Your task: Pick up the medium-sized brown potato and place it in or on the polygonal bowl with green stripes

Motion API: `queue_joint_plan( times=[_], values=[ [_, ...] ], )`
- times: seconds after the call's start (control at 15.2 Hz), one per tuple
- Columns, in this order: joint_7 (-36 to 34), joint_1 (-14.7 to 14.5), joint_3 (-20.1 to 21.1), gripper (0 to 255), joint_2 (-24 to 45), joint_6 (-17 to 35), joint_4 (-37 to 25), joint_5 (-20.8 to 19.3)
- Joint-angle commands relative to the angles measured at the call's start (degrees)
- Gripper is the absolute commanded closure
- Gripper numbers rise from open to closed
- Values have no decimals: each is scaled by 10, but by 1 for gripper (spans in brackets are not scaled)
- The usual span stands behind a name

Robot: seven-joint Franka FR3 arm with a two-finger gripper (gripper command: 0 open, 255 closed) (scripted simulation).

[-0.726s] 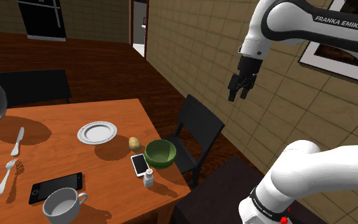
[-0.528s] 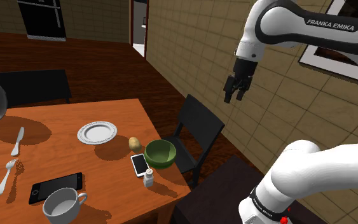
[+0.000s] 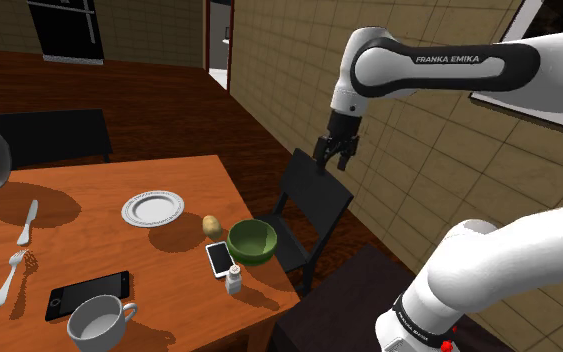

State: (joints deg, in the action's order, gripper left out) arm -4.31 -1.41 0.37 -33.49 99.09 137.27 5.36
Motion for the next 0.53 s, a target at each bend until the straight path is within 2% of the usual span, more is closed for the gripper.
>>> queue_joint_plan(
  times=[0.0, 0.46],
  values=[
    [-9, -4, 9, 0, 41, 38, -3, 5],
    [-44, -16, 38, 0, 180, 144, -37, 16]
  ],
)
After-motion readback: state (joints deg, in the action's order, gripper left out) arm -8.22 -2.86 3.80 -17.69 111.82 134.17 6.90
